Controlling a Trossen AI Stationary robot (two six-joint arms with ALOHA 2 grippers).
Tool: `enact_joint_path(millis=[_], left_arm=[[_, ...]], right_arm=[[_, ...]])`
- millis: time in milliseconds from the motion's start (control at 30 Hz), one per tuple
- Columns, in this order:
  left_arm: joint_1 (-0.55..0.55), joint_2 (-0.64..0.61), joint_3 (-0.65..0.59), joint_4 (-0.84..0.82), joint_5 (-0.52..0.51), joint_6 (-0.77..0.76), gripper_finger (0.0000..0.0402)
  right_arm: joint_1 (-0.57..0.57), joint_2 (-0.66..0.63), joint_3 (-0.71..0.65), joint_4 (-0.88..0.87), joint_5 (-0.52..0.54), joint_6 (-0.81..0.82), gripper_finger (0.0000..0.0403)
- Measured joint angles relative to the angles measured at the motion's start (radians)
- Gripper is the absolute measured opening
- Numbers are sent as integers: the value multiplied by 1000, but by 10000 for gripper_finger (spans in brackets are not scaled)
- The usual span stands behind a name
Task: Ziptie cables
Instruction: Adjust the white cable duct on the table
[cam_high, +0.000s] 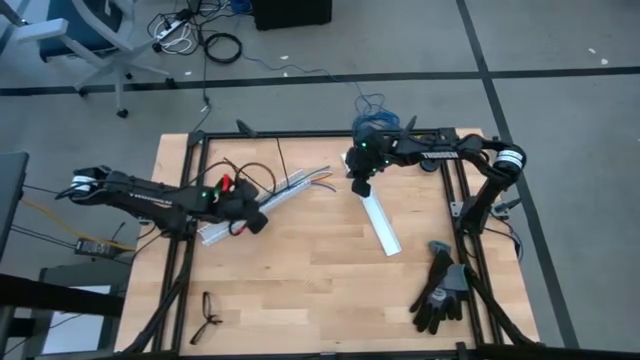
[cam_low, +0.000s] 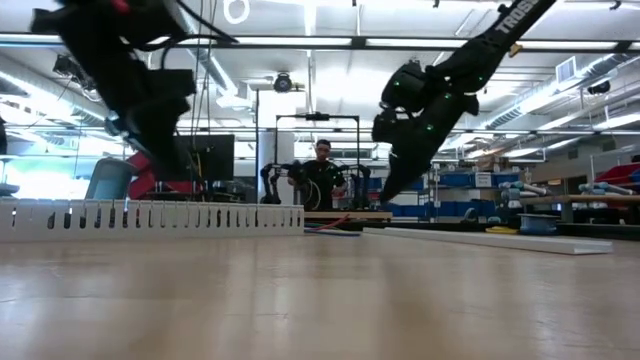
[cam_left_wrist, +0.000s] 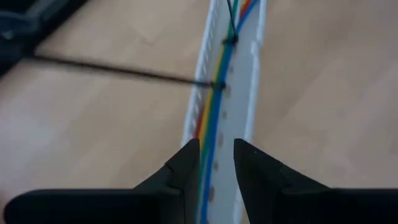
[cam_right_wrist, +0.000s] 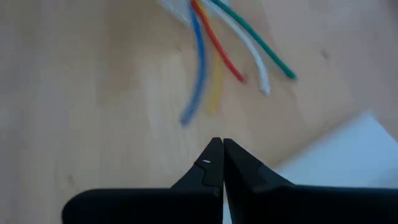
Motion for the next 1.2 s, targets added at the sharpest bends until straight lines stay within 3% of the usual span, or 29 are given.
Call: enact_joint_path(millis=[167, 300, 567, 733, 833, 1200], left_arm=[[-56, -65, -48, -22, 48, -41, 108], [-73, -113, -53, -31, 89, -30, 106], [-72, -186, -52, -115, 108, 20, 99], [-71, -235, -52, -140, 108, 20, 99], [-71, -258, -52, -134, 109, 18, 99], [-71, -263, -52, -79, 105, 15, 98]], right_arm=[[52, 59, 24, 104, -33, -25, 0], [85, 144, 171, 115, -46, -72, 0], [54, 424, 670, -141, -168, -195, 0], [49, 603, 965, -425, -138, -350, 3], [56, 671, 1087, -511, -123, -420, 14], [84, 705, 1137, -510, 27, -521, 104]])
